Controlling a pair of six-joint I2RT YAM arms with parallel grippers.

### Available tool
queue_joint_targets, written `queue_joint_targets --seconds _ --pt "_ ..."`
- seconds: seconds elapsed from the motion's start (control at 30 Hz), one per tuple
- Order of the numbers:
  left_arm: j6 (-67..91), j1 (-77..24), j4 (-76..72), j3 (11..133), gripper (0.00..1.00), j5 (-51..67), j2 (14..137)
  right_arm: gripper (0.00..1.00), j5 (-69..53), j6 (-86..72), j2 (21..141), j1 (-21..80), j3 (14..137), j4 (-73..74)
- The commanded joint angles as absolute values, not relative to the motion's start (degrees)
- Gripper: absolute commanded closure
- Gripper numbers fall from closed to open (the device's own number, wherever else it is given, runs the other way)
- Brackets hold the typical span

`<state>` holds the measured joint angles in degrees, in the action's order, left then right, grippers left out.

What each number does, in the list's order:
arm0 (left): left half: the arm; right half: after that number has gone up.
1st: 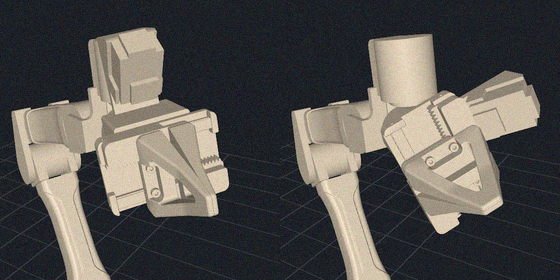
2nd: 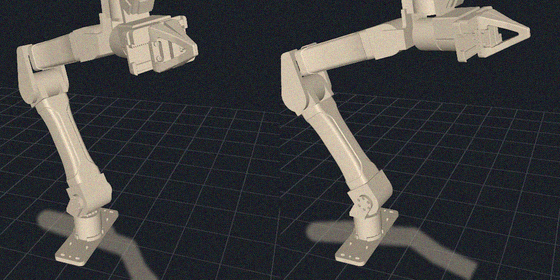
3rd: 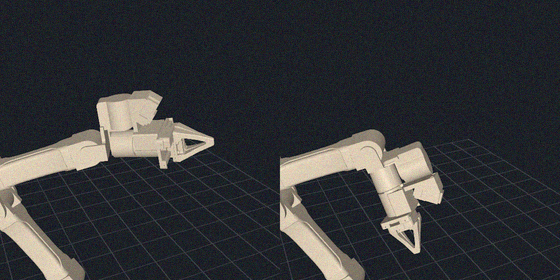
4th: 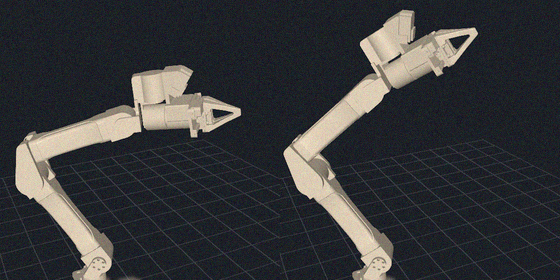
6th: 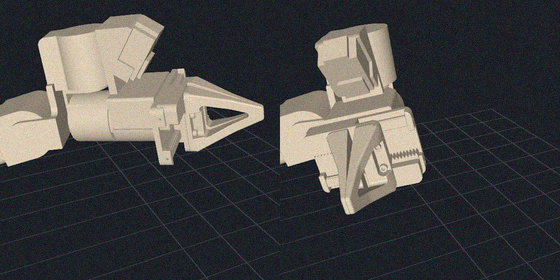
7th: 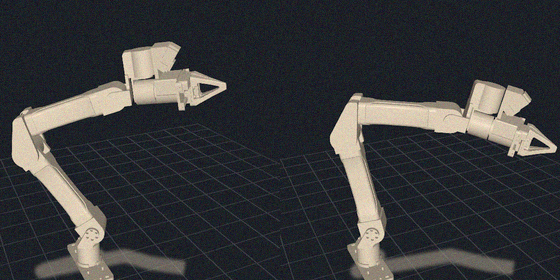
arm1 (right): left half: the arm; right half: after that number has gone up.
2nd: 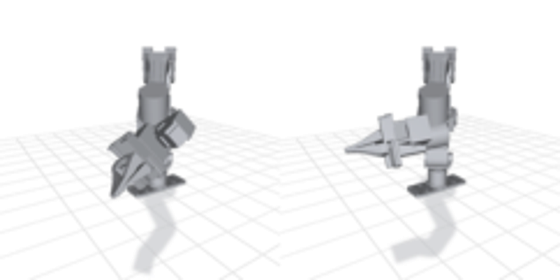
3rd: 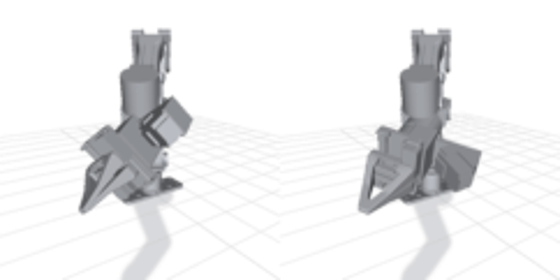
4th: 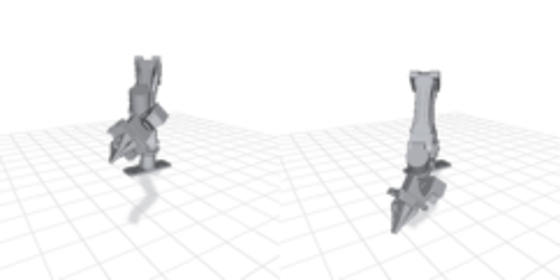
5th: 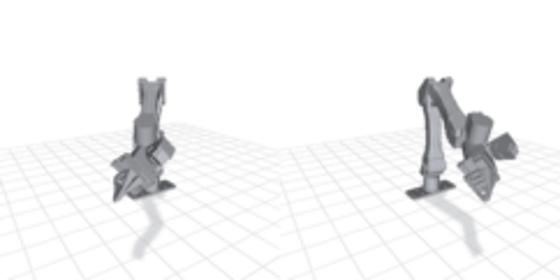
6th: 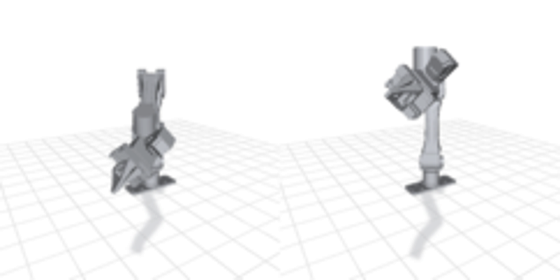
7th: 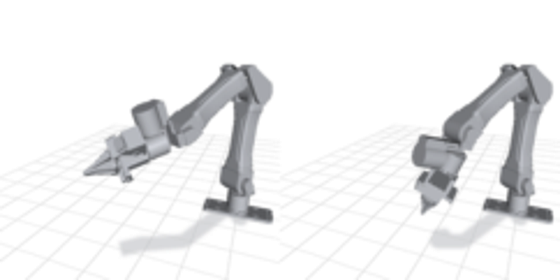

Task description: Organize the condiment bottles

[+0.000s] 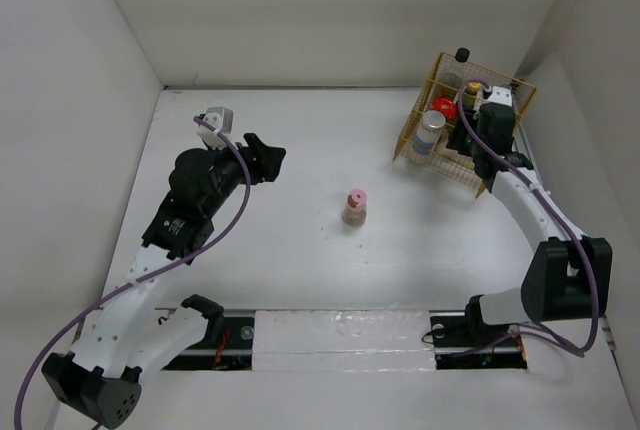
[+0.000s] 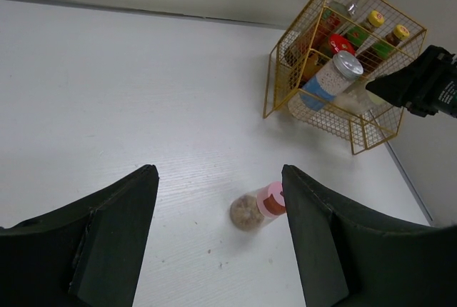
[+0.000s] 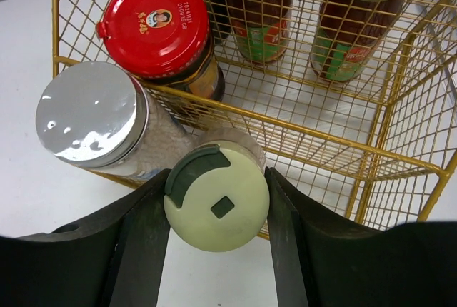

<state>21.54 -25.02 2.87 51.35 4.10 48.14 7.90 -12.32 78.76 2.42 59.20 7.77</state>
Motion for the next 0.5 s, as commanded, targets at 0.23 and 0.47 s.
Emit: queue_joint_targets --seconds 0.23,0.47 --pt "21.45 -24.96 0.79 52.65 0.33 4.83 47.20 0.54 7.74 -12.13 86.65 1.76 63.45 5.71" --pt "21.45 -24.96 0.79 52.65 0.32 4.22 47.72 0.32 6.68 -12.74 87.55 1.76 64.07 5.71"
